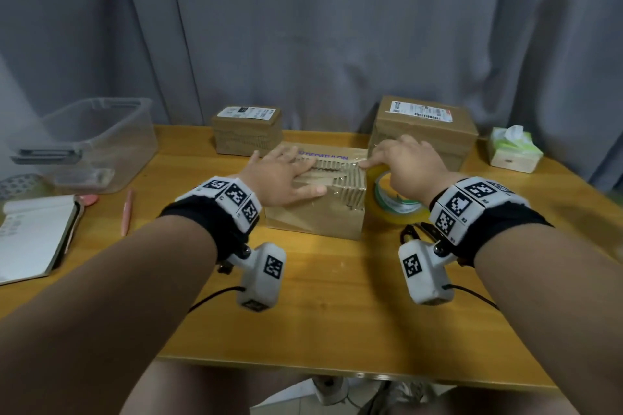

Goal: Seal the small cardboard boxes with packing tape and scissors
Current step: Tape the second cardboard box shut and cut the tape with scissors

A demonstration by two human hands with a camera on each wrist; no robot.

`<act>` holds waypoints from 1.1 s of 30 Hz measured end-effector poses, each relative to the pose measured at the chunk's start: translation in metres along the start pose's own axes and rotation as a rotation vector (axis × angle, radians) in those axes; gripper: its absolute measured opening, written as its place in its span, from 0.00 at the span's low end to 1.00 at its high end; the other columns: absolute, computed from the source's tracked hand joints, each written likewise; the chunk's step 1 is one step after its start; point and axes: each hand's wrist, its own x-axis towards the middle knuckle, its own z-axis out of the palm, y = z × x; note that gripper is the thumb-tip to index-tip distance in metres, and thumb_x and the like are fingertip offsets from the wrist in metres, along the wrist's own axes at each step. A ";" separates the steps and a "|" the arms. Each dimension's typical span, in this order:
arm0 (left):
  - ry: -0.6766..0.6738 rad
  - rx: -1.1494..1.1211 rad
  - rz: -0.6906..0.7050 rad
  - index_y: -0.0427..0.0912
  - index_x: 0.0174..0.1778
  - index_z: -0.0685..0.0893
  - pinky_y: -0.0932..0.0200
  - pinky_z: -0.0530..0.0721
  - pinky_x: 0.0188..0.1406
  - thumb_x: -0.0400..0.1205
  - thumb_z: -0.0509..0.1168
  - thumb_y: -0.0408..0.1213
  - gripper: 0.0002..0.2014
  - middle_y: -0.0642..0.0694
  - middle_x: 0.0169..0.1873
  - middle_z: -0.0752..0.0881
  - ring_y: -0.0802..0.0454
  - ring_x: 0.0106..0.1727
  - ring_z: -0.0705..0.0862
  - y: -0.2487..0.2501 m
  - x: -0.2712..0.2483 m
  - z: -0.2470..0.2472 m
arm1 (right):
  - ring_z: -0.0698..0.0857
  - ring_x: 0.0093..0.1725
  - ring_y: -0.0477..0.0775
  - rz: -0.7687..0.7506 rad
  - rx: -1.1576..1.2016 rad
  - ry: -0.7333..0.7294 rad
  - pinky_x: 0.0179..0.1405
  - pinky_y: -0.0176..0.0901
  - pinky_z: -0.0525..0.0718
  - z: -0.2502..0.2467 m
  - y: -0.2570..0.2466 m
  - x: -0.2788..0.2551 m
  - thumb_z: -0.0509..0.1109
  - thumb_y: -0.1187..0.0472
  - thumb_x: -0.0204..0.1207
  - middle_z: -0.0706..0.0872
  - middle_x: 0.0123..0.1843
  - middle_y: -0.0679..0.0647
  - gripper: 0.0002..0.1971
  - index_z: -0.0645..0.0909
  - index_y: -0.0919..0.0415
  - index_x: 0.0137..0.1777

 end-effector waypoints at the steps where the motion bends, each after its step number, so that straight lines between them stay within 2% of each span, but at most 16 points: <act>1: -0.001 -0.019 -0.010 0.61 0.83 0.47 0.35 0.52 0.79 0.68 0.41 0.77 0.46 0.45 0.84 0.43 0.40 0.83 0.50 -0.004 0.000 0.002 | 0.69 0.71 0.56 -0.002 0.021 0.002 0.63 0.51 0.67 0.003 0.002 -0.002 0.58 0.76 0.73 0.72 0.77 0.48 0.35 0.75 0.38 0.72; 4: 0.000 -0.125 -0.027 0.62 0.82 0.47 0.42 0.68 0.75 0.73 0.52 0.72 0.43 0.44 0.84 0.40 0.38 0.81 0.61 -0.007 0.004 0.006 | 0.65 0.77 0.59 0.122 0.174 0.093 0.73 0.55 0.69 0.015 0.010 -0.008 0.61 0.73 0.75 0.66 0.80 0.52 0.33 0.72 0.43 0.76; 7: 0.029 -0.167 -0.027 0.62 0.82 0.49 0.42 0.72 0.73 0.73 0.55 0.70 0.42 0.46 0.84 0.42 0.40 0.80 0.62 -0.006 0.007 0.008 | 0.72 0.70 0.64 0.326 0.365 0.274 0.66 0.55 0.75 0.029 0.017 -0.012 0.68 0.66 0.75 0.73 0.71 0.58 0.27 0.73 0.50 0.75; 10: 0.074 -0.298 -0.023 0.60 0.82 0.53 0.42 0.69 0.75 0.69 0.55 0.72 0.45 0.50 0.84 0.48 0.42 0.81 0.61 -0.010 0.008 0.014 | 0.78 0.65 0.60 0.350 0.505 0.441 0.62 0.43 0.73 0.030 0.017 -0.008 0.69 0.69 0.75 0.79 0.66 0.55 0.22 0.80 0.52 0.68; 13: 0.121 -0.561 0.012 0.55 0.83 0.53 0.45 0.57 0.81 0.71 0.55 0.70 0.45 0.51 0.84 0.48 0.46 0.83 0.54 -0.016 0.008 0.019 | 0.79 0.66 0.56 0.285 0.533 0.600 0.60 0.33 0.68 -0.003 0.012 0.006 0.69 0.72 0.73 0.81 0.66 0.52 0.20 0.85 0.54 0.62; 15: 0.055 -0.682 0.027 0.52 0.84 0.49 0.51 0.47 0.82 0.80 0.51 0.64 0.39 0.49 0.84 0.46 0.48 0.84 0.47 -0.015 0.004 0.016 | 0.79 0.65 0.56 0.200 0.414 0.615 0.60 0.37 0.71 -0.035 0.007 0.018 0.68 0.71 0.74 0.80 0.68 0.52 0.20 0.85 0.54 0.63; 17: -0.063 -0.706 0.030 0.54 0.84 0.47 0.47 0.43 0.82 0.81 0.40 0.66 0.36 0.51 0.83 0.49 0.51 0.84 0.46 -0.010 0.003 0.006 | 0.80 0.63 0.61 0.055 0.228 0.619 0.60 0.47 0.75 -0.063 -0.003 0.031 0.67 0.71 0.72 0.83 0.64 0.54 0.21 0.86 0.53 0.62; 19: -0.069 -0.723 0.068 0.55 0.84 0.52 0.46 0.47 0.82 0.79 0.35 0.70 0.39 0.55 0.81 0.58 0.55 0.82 0.54 -0.002 0.000 -0.016 | 0.82 0.59 0.65 -0.061 0.077 0.601 0.55 0.53 0.76 -0.081 -0.018 0.043 0.69 0.69 0.70 0.86 0.59 0.55 0.20 0.87 0.52 0.59; 20: -0.018 -0.776 0.088 0.54 0.83 0.55 0.52 0.52 0.81 0.80 0.39 0.69 0.37 0.58 0.78 0.62 0.59 0.79 0.59 0.001 0.000 -0.027 | 0.83 0.58 0.65 -0.094 0.024 0.587 0.53 0.53 0.75 -0.085 -0.026 0.048 0.70 0.68 0.69 0.87 0.57 0.55 0.19 0.87 0.51 0.58; 22: 0.066 -0.939 0.095 0.55 0.82 0.56 0.62 0.62 0.72 0.84 0.50 0.60 0.30 0.64 0.72 0.66 0.65 0.73 0.64 0.002 0.000 -0.046 | 0.84 0.58 0.63 -0.141 -0.025 0.573 0.52 0.53 0.75 -0.088 -0.039 0.054 0.70 0.67 0.68 0.88 0.57 0.53 0.19 0.87 0.50 0.57; 25: 0.044 -0.993 0.088 0.59 0.82 0.53 0.57 0.68 0.70 0.84 0.59 0.53 0.31 0.58 0.73 0.69 0.59 0.73 0.67 -0.007 0.005 -0.055 | 0.81 0.66 0.59 -0.173 0.022 0.552 0.59 0.54 0.74 -0.089 -0.050 0.062 0.69 0.67 0.71 0.85 0.65 0.49 0.21 0.84 0.49 0.63; 27: 0.021 -0.957 0.011 0.63 0.81 0.52 0.47 0.71 0.73 0.80 0.62 0.58 0.35 0.52 0.77 0.67 0.50 0.76 0.67 -0.017 0.007 -0.054 | 0.78 0.70 0.57 -0.209 0.100 0.518 0.65 0.54 0.75 -0.088 -0.052 0.069 0.68 0.67 0.74 0.83 0.69 0.50 0.22 0.82 0.50 0.68; 28: 0.010 -0.936 -0.021 0.67 0.80 0.52 0.43 0.74 0.70 0.77 0.63 0.63 0.38 0.51 0.78 0.65 0.47 0.77 0.66 -0.021 0.007 -0.054 | 0.78 0.71 0.57 -0.226 0.153 0.518 0.67 0.54 0.75 -0.087 -0.052 0.072 0.69 0.67 0.75 0.82 0.70 0.52 0.21 0.82 0.52 0.68; 30: -0.011 -0.956 -0.034 0.71 0.79 0.52 0.45 0.83 0.59 0.70 0.62 0.71 0.42 0.53 0.80 0.60 0.45 0.77 0.66 -0.029 0.008 -0.053 | 0.80 0.68 0.58 -0.234 0.262 0.542 0.64 0.53 0.78 -0.086 -0.051 0.079 0.72 0.65 0.75 0.81 0.70 0.54 0.17 0.84 0.56 0.64; 31: -0.011 -0.988 -0.026 0.72 0.79 0.52 0.47 0.83 0.57 0.70 0.61 0.71 0.42 0.55 0.80 0.58 0.45 0.77 0.65 -0.029 0.008 -0.052 | 0.81 0.66 0.59 -0.241 0.299 0.560 0.61 0.53 0.80 -0.085 -0.050 0.082 0.73 0.64 0.74 0.81 0.69 0.55 0.15 0.84 0.58 0.62; 33: 0.038 -1.052 -0.003 0.69 0.80 0.53 0.44 0.72 0.71 0.72 0.62 0.68 0.40 0.55 0.81 0.53 0.46 0.80 0.59 -0.027 0.009 -0.049 | 0.82 0.61 0.60 -0.264 0.315 0.579 0.57 0.52 0.81 -0.082 -0.049 0.086 0.74 0.65 0.73 0.83 0.63 0.56 0.14 0.85 0.60 0.58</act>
